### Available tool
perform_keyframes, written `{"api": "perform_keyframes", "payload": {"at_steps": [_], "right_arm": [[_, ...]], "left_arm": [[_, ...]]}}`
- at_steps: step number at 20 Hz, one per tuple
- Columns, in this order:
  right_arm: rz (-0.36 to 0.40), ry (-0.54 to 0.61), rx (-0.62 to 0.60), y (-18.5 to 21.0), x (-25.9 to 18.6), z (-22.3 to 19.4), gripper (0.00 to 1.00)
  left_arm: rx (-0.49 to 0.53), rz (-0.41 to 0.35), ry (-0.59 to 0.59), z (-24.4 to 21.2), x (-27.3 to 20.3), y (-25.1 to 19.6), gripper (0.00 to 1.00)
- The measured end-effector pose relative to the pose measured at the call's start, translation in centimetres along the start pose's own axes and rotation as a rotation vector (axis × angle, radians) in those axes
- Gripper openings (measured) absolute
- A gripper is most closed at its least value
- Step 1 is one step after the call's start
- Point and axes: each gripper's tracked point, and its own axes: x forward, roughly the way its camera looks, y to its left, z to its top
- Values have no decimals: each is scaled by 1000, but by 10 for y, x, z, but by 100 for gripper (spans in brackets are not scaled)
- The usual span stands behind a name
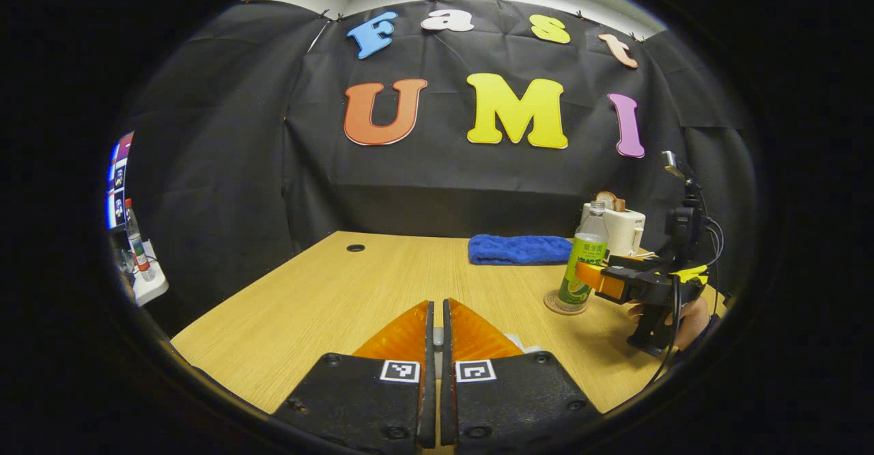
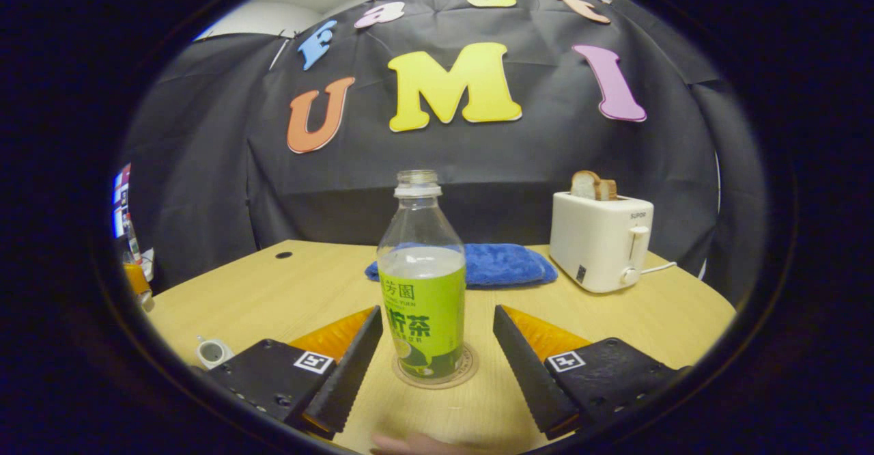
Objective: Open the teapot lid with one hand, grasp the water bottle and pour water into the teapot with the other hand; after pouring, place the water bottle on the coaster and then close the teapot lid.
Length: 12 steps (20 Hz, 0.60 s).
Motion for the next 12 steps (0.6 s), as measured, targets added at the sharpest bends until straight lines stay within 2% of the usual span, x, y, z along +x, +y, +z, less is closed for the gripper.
{"api": "perform_keyframes", "payload": {"at_steps": [2,3,5,8,11,12], "right_arm": [[-1,-32,27,-5,-22,0,94],[30,-49,46,1,-33,2,97],[49,-83,11,0,-58,1,96],[14,-135,-39,-12,-91,1,96],[9,-184,-5,-16,-119,-1,96],[15,-191,16,-17,-124,0,93]], "left_arm": [[1,-17,0,-4,6,-4,5],[0,-37,-8,-7,8,-10,5],[3,-86,-36,-8,12,-24,5],[22,-124,-85,-6,20,-38,5],[27,-147,-79,-11,23,-54,5],[34,-145,-83,-10,21,-57,6]]}}
